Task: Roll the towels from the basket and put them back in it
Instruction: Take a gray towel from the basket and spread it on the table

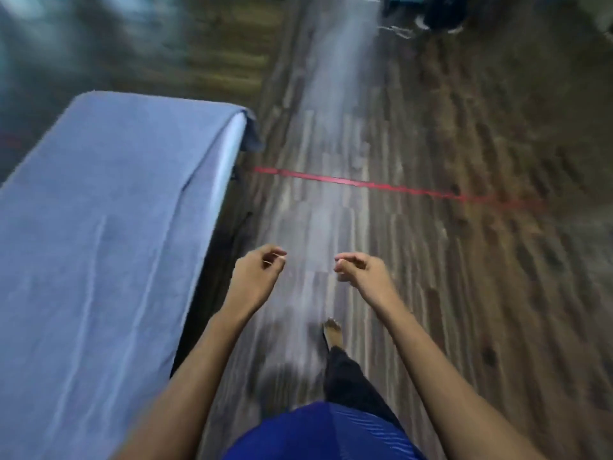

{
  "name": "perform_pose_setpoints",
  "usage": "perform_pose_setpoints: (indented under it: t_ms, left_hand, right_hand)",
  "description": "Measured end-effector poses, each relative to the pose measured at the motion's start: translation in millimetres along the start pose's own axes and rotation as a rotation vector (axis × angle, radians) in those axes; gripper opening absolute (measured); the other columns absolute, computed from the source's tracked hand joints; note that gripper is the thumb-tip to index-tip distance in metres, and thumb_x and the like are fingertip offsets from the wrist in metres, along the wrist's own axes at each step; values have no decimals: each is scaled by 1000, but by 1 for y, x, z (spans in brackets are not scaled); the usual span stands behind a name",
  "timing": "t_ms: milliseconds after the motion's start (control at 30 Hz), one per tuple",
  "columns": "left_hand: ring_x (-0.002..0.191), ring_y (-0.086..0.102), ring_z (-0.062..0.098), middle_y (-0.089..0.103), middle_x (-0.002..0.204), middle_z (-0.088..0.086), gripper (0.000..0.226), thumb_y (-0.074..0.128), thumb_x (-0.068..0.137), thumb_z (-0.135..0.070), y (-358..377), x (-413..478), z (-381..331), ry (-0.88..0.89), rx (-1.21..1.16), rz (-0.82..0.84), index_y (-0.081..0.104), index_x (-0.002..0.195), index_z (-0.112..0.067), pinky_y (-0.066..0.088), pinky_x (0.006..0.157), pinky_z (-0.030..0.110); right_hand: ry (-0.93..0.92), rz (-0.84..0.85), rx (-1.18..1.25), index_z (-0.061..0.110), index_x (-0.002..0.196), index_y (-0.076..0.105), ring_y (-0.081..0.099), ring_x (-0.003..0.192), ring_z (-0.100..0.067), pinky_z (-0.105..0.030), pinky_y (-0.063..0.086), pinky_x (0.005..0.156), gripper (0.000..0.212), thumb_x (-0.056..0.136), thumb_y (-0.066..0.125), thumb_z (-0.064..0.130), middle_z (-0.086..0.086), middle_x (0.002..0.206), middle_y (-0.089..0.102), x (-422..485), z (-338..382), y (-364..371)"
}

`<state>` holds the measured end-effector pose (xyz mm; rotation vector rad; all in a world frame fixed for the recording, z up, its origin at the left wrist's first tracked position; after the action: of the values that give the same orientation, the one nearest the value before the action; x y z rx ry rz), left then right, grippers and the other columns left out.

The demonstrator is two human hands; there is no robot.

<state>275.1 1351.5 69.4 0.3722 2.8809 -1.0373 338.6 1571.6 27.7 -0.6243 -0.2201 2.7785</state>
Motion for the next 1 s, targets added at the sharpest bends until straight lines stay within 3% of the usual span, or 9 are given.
perform_pose_setpoints:
  t_ms: [133, 267, 400, 500, 600, 667, 800, 900, 1000]
  left_hand:
    - [79, 61, 4, 68, 82, -10, 11, 63, 90, -18, -44, 15, 50, -258, -95, -280, 71, 94, -25, 43, 72, 22]
    - [80, 63, 13, 69, 86, -3, 12, 61, 91, -13, -67, 11, 108, -520, -145, -500, 69, 94, -21, 48, 79, 30]
    - [80, 59, 14, 70, 90, 1, 14, 57, 91, -11, -84, 8, 148, -693, -59, -653, 69, 95, -16, 36, 68, 26]
    - [82, 60, 20, 66, 88, 5, 6, 65, 85, -13, -85, 24, 177, -703, 86, -634, 64, 91, -13, 42, 68, 32]
    - [96, 59, 32, 63, 104, 10, 37, 78, 76, -20, -69, 51, 212, -727, 279, -463, 61, 107, -11, 51, 79, 43]
    - [104, 58, 34, 61, 115, 11, 53, 81, 72, -22, -62, 62, 227, -784, 362, -365, 59, 119, -12, 51, 85, 48]
    - [94, 59, 34, 61, 105, 10, 50, 79, 63, -5, -58, 68, 234, -729, 466, -362, 62, 109, -11, 54, 77, 45]
    - [91, 58, 30, 60, 98, 8, 37, 79, 64, -5, -56, 66, 227, -628, 469, -414, 61, 96, -11, 53, 76, 42]
    - [88, 56, 27, 60, 94, 6, 25, 75, 72, -6, -59, 54, 224, -620, 444, -489, 63, 92, -11, 51, 76, 38]
  right_hand:
    - [-26, 305, -170, 16, 92, 70, 65, 63, -9, -9, 43, 54, 15, 92, 58, 6, -9, 81, 69, 78, 35, 69]
    - [-106, 524, -388, 19, 91, 70, 68, 71, -15, -19, 48, 63, 14, 90, 60, 9, -4, 81, 71, 130, 60, 140]
    - [-301, 699, -645, 15, 97, 69, 66, 83, -16, -17, 45, 69, 14, 88, 60, 9, 0, 84, 69, 170, 80, 223]
    - [-534, 773, -892, 14, 106, 68, 62, 98, -20, -25, 46, 80, 21, 89, 57, 9, -4, 103, 67, 202, 90, 287]
    - [-812, 783, -1148, 11, 113, 63, 51, 108, -31, -39, 43, 85, 33, 83, 55, 0, -10, 115, 56, 229, 97, 340]
    - [-981, 752, -1255, 12, 112, 61, 49, 108, -34, -41, 41, 82, 38, 78, 57, -3, -10, 116, 53, 245, 105, 364]
    - [-1112, 861, -1439, 13, 127, 52, 45, 118, -36, -47, 41, 91, 58, 72, 68, 1, -12, 130, 47, 276, 97, 391]
    - [-1204, 954, -1409, 12, 121, 56, 53, 106, -37, -47, 49, 84, 58, 68, 78, 5, -11, 123, 54, 292, 100, 399]
    - [-1330, 1037, -1275, 13, 97, 65, 60, 87, -34, -41, 52, 69, 35, 67, 78, 2, -7, 100, 63, 289, 104, 393]
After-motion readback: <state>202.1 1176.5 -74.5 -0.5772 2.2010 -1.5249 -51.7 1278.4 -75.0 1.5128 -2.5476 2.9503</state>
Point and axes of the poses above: each hand's wrist, its own x-axis towards the middle knuckle, its own y-axis out of the palm, z = x × y, the point moved 10 cm from there along x, towards the middle knuckle
